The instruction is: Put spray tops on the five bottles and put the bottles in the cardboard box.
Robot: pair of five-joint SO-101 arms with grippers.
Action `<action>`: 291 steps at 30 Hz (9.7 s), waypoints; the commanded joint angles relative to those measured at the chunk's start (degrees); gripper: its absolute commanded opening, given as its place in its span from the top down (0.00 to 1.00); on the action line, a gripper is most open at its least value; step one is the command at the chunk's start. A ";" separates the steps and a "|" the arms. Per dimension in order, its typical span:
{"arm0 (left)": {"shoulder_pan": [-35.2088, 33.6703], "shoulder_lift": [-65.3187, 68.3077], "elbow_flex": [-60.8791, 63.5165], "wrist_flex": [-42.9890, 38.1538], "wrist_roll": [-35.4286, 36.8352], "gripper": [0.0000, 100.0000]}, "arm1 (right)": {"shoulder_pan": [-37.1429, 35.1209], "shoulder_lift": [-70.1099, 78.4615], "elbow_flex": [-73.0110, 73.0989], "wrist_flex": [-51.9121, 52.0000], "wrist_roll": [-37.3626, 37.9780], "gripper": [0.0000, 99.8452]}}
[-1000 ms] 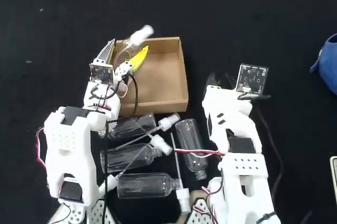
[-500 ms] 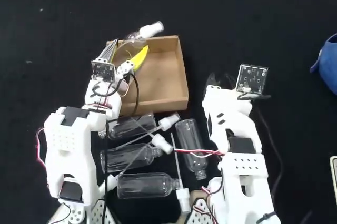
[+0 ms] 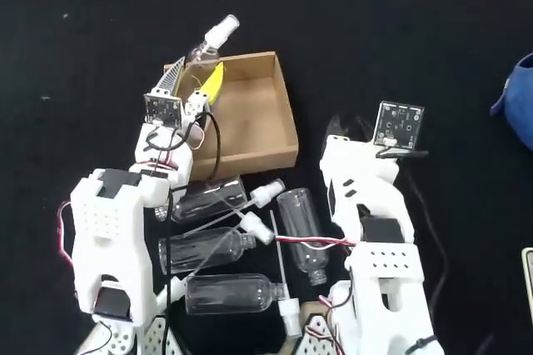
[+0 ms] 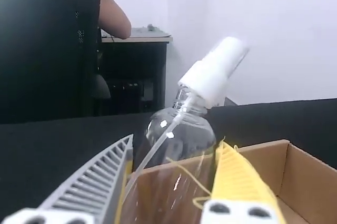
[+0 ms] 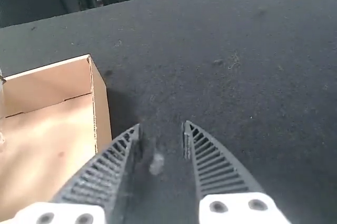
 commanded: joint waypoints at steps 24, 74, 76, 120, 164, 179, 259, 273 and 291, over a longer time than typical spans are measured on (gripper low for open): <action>-5.23 -8.18 1.54 -5.10 13.98 0.97 | -0.79 0.04 -0.57 -2.20 0.26 0.89; -60.53 -7.74 22.46 -26.37 13.71 0.97 | -1.05 0.22 -0.75 -2.20 0.26 0.89; -61.49 -5.10 20.35 -26.46 13.89 0.97 | -1.05 0.31 -0.75 -2.20 0.26 0.89; -68.44 -45.63 6.73 48.53 -14.95 0.82 | -1.05 0.40 -0.84 -2.20 0.26 0.89; -79.52 29.19 -104.31 114.81 -13.45 0.78 | -1.05 0.40 -0.66 -1.85 0.26 0.89; -80.31 29.54 -107.12 134.59 -11.25 0.78 | -1.14 0.40 -0.66 -1.85 0.26 0.89; -71.96 3.08 -137.54 173.98 -2.37 0.97 | -0.97 0.13 -0.66 -2.11 0.26 0.89; -68.62 -30.42 -102.46 173.71 -2.02 0.97 | -1.05 0.13 -0.66 -2.02 0.26 0.89; -50.24 -78.33 -11.47 125.19 0.00 0.97 | -0.97 0.13 -0.66 -1.85 0.26 0.89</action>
